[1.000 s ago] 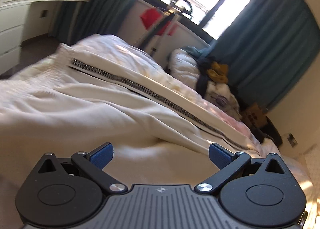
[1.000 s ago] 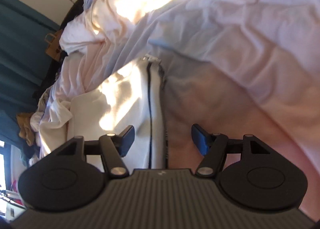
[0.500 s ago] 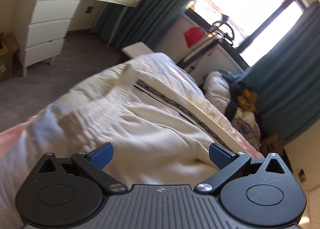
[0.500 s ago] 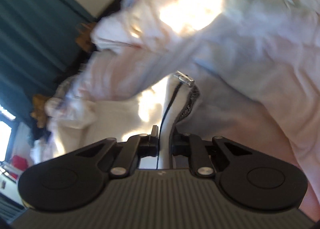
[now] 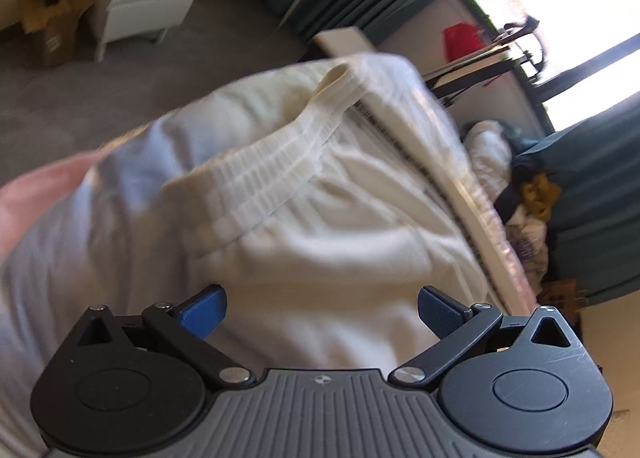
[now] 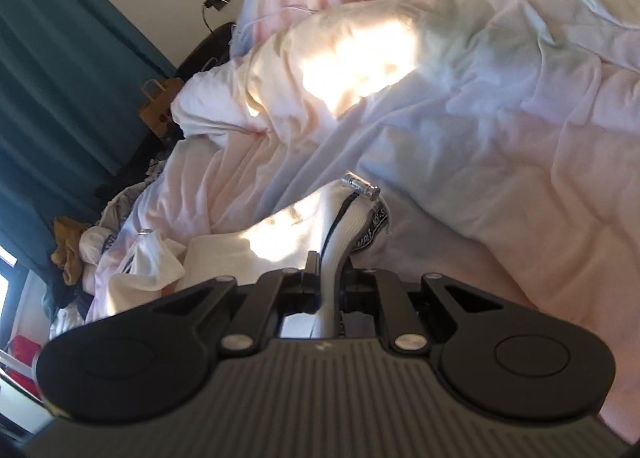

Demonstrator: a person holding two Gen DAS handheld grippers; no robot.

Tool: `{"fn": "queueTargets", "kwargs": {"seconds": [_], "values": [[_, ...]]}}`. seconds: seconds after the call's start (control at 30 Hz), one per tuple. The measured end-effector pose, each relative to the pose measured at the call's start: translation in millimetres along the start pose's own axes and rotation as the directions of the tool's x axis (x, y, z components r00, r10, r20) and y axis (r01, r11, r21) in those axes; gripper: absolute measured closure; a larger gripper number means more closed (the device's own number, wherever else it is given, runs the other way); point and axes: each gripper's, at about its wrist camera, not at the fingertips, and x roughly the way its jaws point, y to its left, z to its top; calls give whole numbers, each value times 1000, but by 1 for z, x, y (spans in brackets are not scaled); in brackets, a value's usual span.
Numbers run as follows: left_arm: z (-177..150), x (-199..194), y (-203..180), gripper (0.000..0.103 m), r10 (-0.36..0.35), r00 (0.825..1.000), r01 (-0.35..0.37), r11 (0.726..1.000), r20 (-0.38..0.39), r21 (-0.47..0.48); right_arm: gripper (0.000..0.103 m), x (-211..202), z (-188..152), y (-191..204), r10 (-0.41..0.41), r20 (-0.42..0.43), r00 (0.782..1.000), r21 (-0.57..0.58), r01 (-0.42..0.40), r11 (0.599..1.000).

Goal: Fold clothes

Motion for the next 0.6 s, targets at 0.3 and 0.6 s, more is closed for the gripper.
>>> {"fn": "queueTargets", "kwargs": {"seconds": [0.3, 0.6], "values": [[14, 28, 15, 0, 136, 990, -139, 983, -36, -117, 92, -8, -3, 11, -7, 30, 1000, -47, 8, 999], [14, 51, 19, 1, 81, 997, -79, 978, 0, -193, 92, -1, -4, 8, -11, 13, 1000, -29, 12, 1000]]}}
